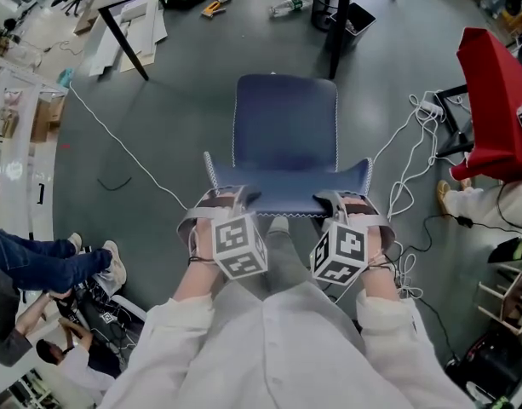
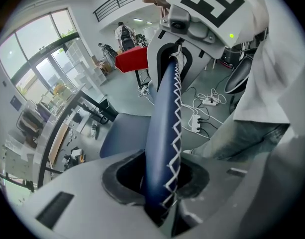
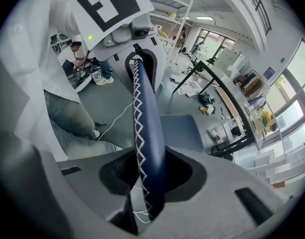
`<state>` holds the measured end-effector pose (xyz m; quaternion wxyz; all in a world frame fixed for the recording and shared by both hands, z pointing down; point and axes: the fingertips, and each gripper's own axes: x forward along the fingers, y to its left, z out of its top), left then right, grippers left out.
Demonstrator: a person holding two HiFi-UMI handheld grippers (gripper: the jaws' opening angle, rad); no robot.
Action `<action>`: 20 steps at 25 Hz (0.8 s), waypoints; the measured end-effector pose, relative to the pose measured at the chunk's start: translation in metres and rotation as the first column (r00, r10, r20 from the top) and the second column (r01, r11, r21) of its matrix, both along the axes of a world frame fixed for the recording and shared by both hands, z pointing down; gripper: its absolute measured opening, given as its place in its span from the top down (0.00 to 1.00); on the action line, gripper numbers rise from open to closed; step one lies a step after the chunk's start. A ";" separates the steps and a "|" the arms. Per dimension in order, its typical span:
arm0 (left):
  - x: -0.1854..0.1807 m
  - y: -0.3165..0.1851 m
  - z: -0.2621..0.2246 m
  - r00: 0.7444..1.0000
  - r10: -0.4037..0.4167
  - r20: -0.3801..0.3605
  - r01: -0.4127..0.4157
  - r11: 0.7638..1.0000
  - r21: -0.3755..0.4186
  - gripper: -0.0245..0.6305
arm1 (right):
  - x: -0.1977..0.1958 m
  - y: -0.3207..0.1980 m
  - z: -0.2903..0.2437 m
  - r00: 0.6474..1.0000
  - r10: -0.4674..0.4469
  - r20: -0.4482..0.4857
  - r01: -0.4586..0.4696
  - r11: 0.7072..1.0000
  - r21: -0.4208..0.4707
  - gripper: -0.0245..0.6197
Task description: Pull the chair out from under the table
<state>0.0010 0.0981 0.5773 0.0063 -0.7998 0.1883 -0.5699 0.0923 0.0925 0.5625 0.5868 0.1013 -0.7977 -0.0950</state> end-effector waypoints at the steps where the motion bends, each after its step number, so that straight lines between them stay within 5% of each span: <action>1: -0.001 0.002 0.001 1.000 0.005 0.000 -0.005 1.000 0.002 0.79 | -0.001 0.003 0.001 1.000 0.006 -0.001 -0.006 1.000 0.000 0.79; 20: -0.014 0.159 -0.001 0.993 0.117 -0.020 -0.118 0.992 -0.039 0.79 | -0.015 0.164 0.000 0.993 0.119 -0.018 -0.119 0.992 -0.043 0.79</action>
